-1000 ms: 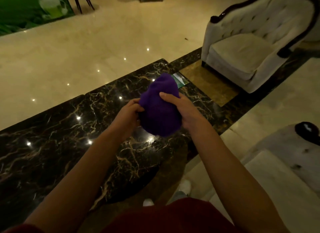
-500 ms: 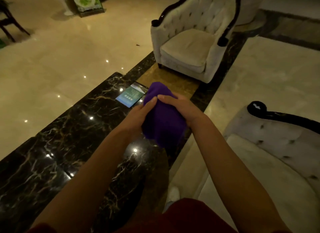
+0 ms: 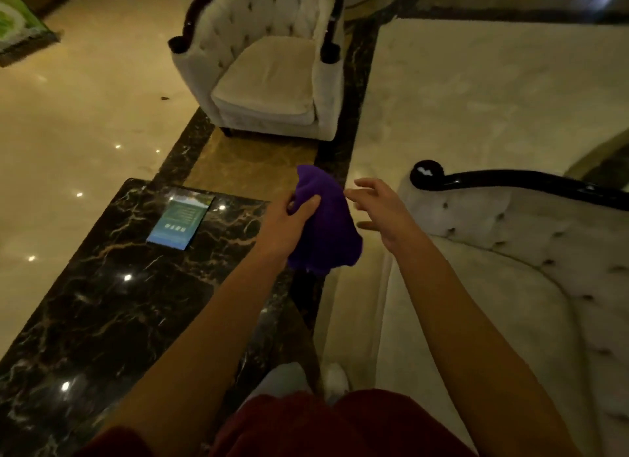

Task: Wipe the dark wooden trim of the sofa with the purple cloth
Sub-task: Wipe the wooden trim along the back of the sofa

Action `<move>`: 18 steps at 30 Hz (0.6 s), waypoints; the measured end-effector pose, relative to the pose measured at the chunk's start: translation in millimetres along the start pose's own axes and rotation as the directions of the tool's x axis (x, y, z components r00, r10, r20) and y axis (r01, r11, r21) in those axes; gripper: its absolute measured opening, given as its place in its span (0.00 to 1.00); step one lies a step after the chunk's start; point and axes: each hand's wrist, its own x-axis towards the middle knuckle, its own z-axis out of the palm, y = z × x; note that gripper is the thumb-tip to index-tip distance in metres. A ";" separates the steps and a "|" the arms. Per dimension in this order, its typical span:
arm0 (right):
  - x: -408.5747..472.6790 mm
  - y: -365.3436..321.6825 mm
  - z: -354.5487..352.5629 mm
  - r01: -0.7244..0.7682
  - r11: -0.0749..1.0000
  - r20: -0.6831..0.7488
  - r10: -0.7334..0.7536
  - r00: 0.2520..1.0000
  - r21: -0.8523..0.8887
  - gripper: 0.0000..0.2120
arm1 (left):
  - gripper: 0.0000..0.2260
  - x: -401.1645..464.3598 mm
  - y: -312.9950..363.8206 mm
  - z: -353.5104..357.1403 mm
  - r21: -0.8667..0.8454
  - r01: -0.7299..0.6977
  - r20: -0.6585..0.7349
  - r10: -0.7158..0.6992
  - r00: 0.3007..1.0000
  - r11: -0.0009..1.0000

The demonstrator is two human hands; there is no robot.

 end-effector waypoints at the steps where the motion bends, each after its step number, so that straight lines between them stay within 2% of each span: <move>1: 2.9 2.5 -6.4 0.014 1.000 -0.043 -0.015 0.999 -0.014 0.23 | 0.20 8.5 2.9 8.0 0.017 0.002 0.018 -0.002 1.000 1.000; 3: 7.4 5.5 -14.3 0.045 0.999 -0.114 -0.046 0.992 -0.007 0.24 | 0.20 28.6 8.2 22.7 0.003 0.006 0.077 -0.006 0.997 1.000; 6: 17.9 6.2 -19.7 0.047 0.999 -0.187 -0.042 0.981 0.026 0.25 | 0.12 61.4 19.1 50.1 0.015 0.011 0.173 -0.013 0.985 1.000; 9: 35.6 0.8 -23.6 0.034 0.999 -0.310 -0.031 0.950 0.005 0.25 | 0.08 90.1 32.7 82.4 0.049 -0.064 0.272 0.048 0.961 0.997; 12: 56.5 -16.0 -24.4 0.083 0.997 -0.451 -0.070 0.890 0.008 0.09 | 0.09 116.1 53.1 107.0 0.095 -0.179 0.365 0.133 0.921 0.979; 13: 63.6 -21.6 -25.2 0.092 0.996 -0.482 -0.070 0.873 0.021 0.06 | 0.10 125.1 59.1 113.6 0.102 -0.206 0.386 0.152 0.910 0.973; 14: 70.0 -26.8 -25.9 0.094 0.994 -0.505 -0.057 0.861 0.048 0.09 | 0.10 134.3 64.1 119.6 0.101 -0.219 0.413 0.160 0.897 0.970; 15: 76.4 -31.8 -26.8 0.092 0.991 -0.529 -0.030 0.848 0.092 0.16 | 0.09 142.7 68.5 124.9 0.088 -0.211 0.449 0.150 0.881 0.974; 16: 82.2 -36.0 -28.5 0.076 0.988 -0.554 0.012 0.832 0.134 0.25 | 0.08 149.8 71.6 130.1 0.060 -0.171 0.493 0.120 0.862 0.983; 18: 91.6 -37.7 -36.1 0.051 0.975 -0.601 0.092 0.794 0.215 0.32 | 0.09 160.8 71.5 139.5 0.003 -0.026 0.578 0.019 0.816 1.000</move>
